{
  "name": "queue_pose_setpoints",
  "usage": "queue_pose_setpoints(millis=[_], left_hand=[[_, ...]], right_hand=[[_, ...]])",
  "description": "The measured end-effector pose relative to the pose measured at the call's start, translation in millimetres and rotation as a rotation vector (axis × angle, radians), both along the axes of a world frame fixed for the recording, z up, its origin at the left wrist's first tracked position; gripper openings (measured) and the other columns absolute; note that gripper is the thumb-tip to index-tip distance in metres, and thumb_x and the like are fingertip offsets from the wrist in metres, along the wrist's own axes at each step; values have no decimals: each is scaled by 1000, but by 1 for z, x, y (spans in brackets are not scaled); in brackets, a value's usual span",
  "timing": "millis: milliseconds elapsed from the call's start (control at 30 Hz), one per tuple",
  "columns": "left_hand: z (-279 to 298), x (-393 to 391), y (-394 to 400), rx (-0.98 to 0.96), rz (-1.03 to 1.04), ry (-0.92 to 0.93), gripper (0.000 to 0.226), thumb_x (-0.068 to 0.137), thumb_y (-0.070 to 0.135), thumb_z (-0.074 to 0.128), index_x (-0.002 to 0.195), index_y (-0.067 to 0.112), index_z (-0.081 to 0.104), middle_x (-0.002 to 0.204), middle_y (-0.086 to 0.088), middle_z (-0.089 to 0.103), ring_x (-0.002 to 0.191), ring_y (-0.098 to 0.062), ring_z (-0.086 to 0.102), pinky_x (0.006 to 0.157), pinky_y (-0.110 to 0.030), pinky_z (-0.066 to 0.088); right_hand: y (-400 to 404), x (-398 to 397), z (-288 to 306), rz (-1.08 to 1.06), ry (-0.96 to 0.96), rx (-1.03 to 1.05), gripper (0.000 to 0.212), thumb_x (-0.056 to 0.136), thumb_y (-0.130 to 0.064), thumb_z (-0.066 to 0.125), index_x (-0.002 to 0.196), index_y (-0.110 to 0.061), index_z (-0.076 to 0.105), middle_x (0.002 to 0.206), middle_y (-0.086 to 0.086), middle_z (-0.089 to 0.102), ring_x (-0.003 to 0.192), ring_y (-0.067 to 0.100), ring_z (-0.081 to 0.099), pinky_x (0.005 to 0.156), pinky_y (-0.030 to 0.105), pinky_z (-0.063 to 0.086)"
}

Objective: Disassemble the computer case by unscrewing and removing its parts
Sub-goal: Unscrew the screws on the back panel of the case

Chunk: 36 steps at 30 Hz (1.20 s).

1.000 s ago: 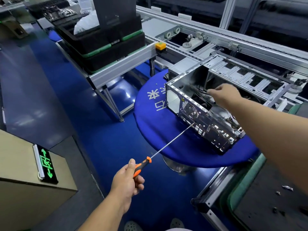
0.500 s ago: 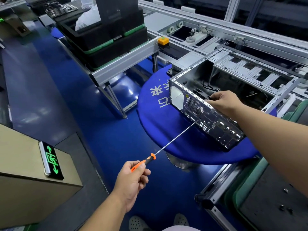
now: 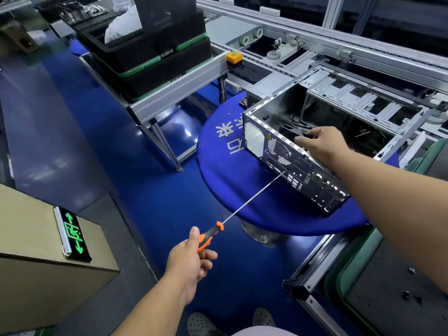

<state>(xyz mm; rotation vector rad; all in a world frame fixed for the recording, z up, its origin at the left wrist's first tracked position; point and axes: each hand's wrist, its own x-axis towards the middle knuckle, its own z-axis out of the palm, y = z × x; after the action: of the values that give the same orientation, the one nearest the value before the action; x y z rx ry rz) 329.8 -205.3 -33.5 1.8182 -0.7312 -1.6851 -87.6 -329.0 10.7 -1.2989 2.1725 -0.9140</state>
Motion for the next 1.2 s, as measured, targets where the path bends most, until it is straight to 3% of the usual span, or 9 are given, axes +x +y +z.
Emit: queue_pose_setpoints(millis=[133, 233, 433, 600, 733, 900, 1000, 1100, 1200], left_hand=[[1, 0, -1, 8, 9, 6, 53, 103, 63, 51, 113, 16, 75, 77, -15, 75, 50, -13, 57, 43, -24, 42], [3, 0, -2, 12, 15, 3, 51, 104, 61, 52, 112, 16, 75, 75, -14, 74, 50, -13, 56, 43, -24, 41], [6, 1, -2, 19, 2, 65, 42, 101, 55, 62, 111, 15, 72, 73, -10, 70, 52, -13, 54, 46, -23, 40], [6, 1, -4, -4, 4, 145, 29, 100, 41, 69, 109, 13, 67, 73, -7, 65, 54, -11, 52, 45, -23, 39], [4, 4, -3, 9, 41, 198, 25, 101, 37, 69, 106, 13, 66, 72, -7, 62, 54, -12, 50, 45, -24, 37], [5, 9, 1, 37, 77, 257, 23, 101, 34, 68, 105, 13, 62, 71, -7, 60, 54, -14, 47, 46, -24, 36], [7, 13, 3, 47, 87, 277, 22, 103, 33, 66, 105, 13, 59, 71, -7, 58, 54, -14, 45, 47, -24, 34], [10, 16, 5, 50, 103, 277, 21, 103, 32, 65, 107, 13, 58, 71, -7, 58, 54, -14, 44, 48, -25, 33], [13, 19, 7, 44, 110, 271, 19, 103, 32, 65, 105, 14, 58, 71, -7, 58, 54, -15, 44, 50, -26, 32]], right_hand=[[2, -2, 1, -91, 27, 3, 40, 90, -51, 69, 84, -13, 74, 74, 9, 70, 72, 26, 64, 73, 39, 54], [1, -6, 2, -185, 59, 43, 47, 91, -53, 63, 82, -8, 70, 76, 12, 68, 74, 30, 62, 69, 39, 50], [-3, -7, -4, -213, 88, 394, 49, 98, -50, 60, 81, -4, 52, 75, 9, 54, 91, 35, 64, 75, 39, 50], [-4, -8, -1, -311, 35, 371, 49, 90, -49, 71, 93, 0, 67, 76, 12, 64, 71, 27, 60, 67, 38, 50], [7, 5, 24, -413, -191, -122, 21, 90, -33, 66, 103, -19, 76, 94, -1, 73, 80, 11, 65, 83, 34, 59], [53, 64, 60, -303, -397, -558, 15, 86, -31, 65, 84, -20, 75, 61, -16, 62, 56, 2, 51, 52, 19, 42], [81, 102, 37, -316, -680, -525, 17, 82, -25, 64, 83, -9, 70, 52, -7, 46, 51, 14, 35, 47, 24, 26], [95, 131, 0, -428, -963, -235, 14, 87, -11, 59, 91, -1, 68, 47, -2, 31, 44, 16, 21, 47, 26, 17], [93, 140, -26, -633, -1332, -5, 10, 93, -11, 54, 88, -11, 62, 50, -5, 17, 42, 13, 11, 43, 24, 11]])
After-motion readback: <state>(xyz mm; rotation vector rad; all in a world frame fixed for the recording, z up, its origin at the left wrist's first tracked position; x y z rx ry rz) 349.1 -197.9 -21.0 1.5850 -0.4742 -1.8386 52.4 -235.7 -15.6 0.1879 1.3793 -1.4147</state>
